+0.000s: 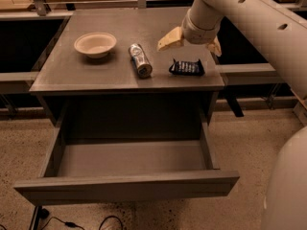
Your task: Pick rxbar blueberry from top drawer and place on counter
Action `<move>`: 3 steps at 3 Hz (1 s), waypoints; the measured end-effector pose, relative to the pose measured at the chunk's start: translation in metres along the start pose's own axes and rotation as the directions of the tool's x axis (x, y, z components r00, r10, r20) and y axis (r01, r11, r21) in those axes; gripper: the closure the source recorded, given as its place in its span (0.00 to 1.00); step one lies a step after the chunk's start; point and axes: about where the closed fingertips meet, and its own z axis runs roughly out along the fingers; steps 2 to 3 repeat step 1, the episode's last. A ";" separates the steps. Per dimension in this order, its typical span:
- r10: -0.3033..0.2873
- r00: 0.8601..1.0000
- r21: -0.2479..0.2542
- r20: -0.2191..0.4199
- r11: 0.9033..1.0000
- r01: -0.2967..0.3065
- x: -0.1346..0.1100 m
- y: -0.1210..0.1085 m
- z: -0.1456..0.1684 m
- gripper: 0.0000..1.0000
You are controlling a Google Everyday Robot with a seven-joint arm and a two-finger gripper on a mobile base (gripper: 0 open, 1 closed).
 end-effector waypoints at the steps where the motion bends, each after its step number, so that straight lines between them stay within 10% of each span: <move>1: 0.000 1.000 0.000 0.000 1.000 0.000 0.000 0.000 0.000 0.00; 3: 0.000 1.000 0.000 0.000 1.000 0.000 0.000 0.000 0.000 0.00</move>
Offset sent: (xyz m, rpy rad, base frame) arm 0.0000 0.0000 0.0000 0.0000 0.0000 0.0000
